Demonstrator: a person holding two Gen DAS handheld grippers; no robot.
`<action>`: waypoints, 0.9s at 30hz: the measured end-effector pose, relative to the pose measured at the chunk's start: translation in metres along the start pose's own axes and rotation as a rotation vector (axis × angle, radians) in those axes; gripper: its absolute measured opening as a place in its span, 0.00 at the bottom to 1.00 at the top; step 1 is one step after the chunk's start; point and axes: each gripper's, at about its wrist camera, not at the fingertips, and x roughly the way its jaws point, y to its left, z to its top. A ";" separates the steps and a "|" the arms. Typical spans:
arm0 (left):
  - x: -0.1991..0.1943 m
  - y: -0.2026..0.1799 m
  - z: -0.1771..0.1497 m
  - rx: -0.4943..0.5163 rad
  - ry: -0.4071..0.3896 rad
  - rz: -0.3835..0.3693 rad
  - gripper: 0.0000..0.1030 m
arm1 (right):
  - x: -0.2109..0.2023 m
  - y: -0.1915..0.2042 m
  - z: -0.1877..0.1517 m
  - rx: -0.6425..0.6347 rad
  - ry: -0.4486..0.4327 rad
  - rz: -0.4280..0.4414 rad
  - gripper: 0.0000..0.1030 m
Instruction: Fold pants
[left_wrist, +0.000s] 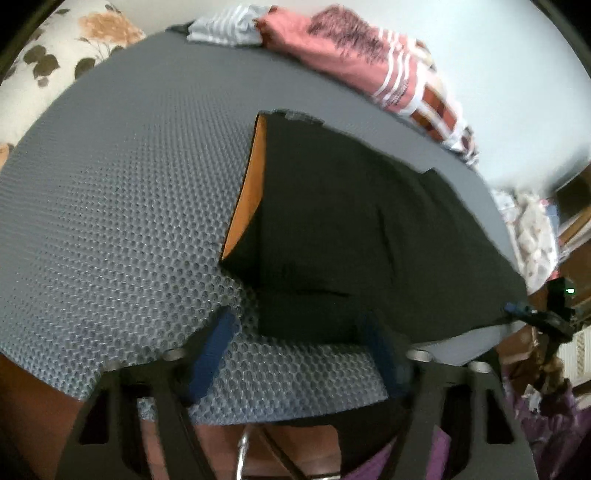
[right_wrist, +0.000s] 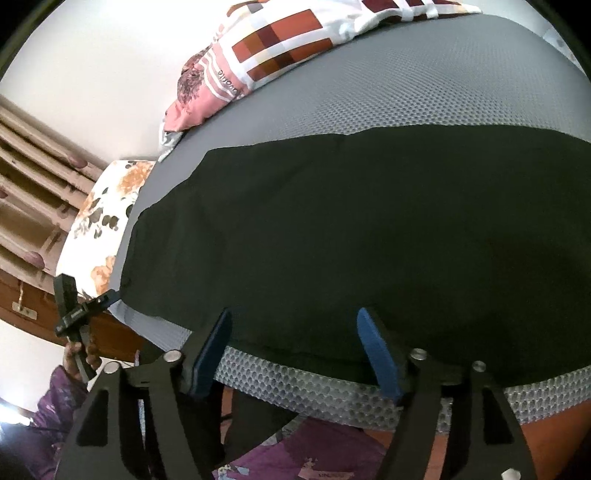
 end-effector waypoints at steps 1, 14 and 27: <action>0.004 -0.003 0.003 0.005 0.023 0.015 0.32 | 0.000 0.001 -0.001 -0.004 -0.001 -0.004 0.73; -0.038 -0.059 0.058 0.187 -0.216 0.156 0.13 | -0.001 0.000 -0.008 0.047 -0.082 0.043 0.86; -0.001 0.006 0.022 0.015 -0.112 0.143 0.07 | 0.007 0.014 -0.010 0.004 -0.087 0.040 1.00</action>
